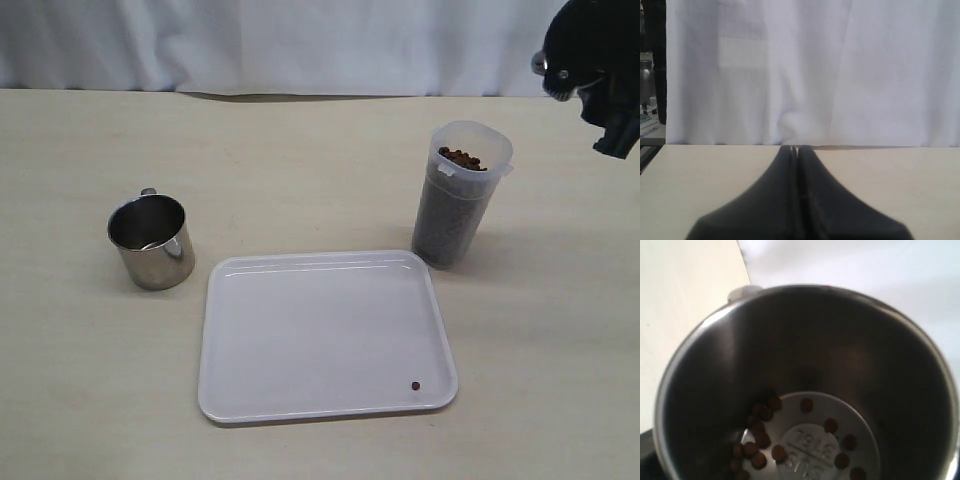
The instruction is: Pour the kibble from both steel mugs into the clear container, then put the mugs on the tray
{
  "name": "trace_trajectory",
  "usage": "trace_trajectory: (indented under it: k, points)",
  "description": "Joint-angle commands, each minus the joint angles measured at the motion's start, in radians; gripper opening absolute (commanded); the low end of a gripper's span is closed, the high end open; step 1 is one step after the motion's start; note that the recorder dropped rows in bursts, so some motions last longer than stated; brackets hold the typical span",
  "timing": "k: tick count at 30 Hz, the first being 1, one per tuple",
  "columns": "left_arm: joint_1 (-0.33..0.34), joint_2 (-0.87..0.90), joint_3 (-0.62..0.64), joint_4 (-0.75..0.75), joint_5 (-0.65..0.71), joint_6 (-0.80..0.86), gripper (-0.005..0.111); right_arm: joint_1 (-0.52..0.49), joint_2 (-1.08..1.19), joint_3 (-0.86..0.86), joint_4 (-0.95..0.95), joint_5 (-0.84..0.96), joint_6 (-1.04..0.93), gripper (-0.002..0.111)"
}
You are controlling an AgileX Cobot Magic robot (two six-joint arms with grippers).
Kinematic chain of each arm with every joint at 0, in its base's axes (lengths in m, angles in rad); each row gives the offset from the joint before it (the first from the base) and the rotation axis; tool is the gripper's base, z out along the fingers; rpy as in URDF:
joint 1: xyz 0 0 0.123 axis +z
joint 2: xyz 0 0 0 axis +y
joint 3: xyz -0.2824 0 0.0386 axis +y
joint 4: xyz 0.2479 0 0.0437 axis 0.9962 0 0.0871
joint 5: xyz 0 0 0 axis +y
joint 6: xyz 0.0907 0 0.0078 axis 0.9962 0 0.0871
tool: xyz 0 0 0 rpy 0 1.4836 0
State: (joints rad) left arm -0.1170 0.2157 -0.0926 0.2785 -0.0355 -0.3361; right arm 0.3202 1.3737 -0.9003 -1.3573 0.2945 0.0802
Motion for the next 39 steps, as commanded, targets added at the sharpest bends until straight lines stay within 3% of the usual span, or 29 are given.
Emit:
trace_trajectory:
  k: [1,6,11,22,33,39]
  points:
    - [0.002,-0.002,-0.001,-0.002,0.0,-0.003,0.0,0.054,-0.001,-0.007,-0.077,0.044,0.035,0.005]
    - [0.002,-0.002,-0.001,-0.002,0.0,-0.003,0.0,0.144,0.021,-0.007,-0.172,0.2,0.038,0.005]
    - [0.002,-0.002,-0.001,-0.002,0.0,-0.003,0.0,0.194,0.053,-0.007,-0.204,0.215,0.043,0.005]
    - [0.002,-0.002,-0.001,0.0,0.0,-0.003,0.0,0.206,0.113,-0.007,-0.387,0.302,0.063,0.005]
    - [0.002,-0.002,-0.001,0.0,0.0,-0.003,0.0,0.209,0.113,-0.007,-0.387,0.303,0.042,0.005]
    - [0.002,-0.002,-0.001,0.0,0.0,-0.003,0.0,0.284,0.116,-0.011,-0.387,0.305,-0.023,0.005]
